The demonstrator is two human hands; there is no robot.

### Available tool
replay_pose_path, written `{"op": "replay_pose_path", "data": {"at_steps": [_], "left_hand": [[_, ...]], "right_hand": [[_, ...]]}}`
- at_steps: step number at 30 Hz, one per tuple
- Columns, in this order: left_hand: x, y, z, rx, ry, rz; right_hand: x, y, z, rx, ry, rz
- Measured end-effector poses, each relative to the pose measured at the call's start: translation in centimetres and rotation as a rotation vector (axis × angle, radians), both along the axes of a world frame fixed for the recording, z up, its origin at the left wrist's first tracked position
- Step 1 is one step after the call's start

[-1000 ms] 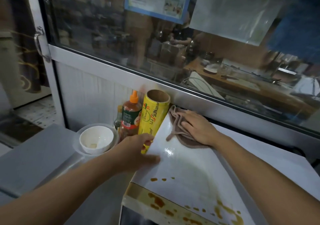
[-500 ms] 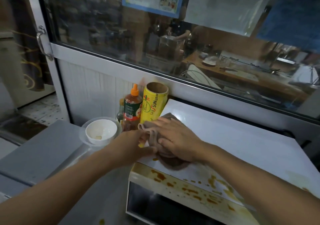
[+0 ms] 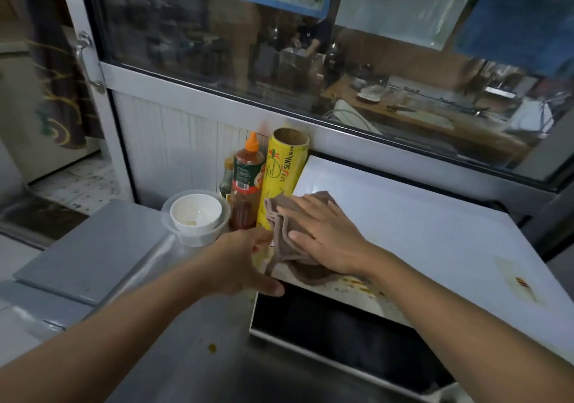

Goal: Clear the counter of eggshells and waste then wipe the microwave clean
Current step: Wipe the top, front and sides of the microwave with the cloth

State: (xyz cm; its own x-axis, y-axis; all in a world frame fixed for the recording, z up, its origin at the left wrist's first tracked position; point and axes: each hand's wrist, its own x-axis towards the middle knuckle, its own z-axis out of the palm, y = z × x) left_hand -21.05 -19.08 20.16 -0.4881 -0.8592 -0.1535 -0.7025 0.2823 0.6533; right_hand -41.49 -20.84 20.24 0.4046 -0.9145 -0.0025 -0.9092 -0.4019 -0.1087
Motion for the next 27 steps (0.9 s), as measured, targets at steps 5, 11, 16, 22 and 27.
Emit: {"op": "replay_pose_path", "data": {"at_steps": [5, 11, 16, 22, 27], "left_hand": [[0.0, 0.7, -0.7, -0.087, -0.006, 0.062], [-1.3, 1.6, -0.6, -0.283, -0.035, 0.051], [-1.8, 1.9, -0.6, -0.348, -0.094, -0.027], [-2.5, 1.9, -0.2, -0.445, -0.195, -0.01], [-4.4, 2.3, 0.3, -0.516, -0.265, -0.013]], "right_hand": [[1.2, 5.1, -0.3, -0.112, 0.123, -0.021], [-5.6, 10.9, -0.4, -0.137, 0.218, -0.16], [-7.8, 14.6, -0.5, -0.191, 0.201, -0.505], [-0.2, 10.4, -1.2, -0.228, 0.149, -0.506], [-3.0, 11.3, -0.9, -0.136, 0.093, -0.317]]}}
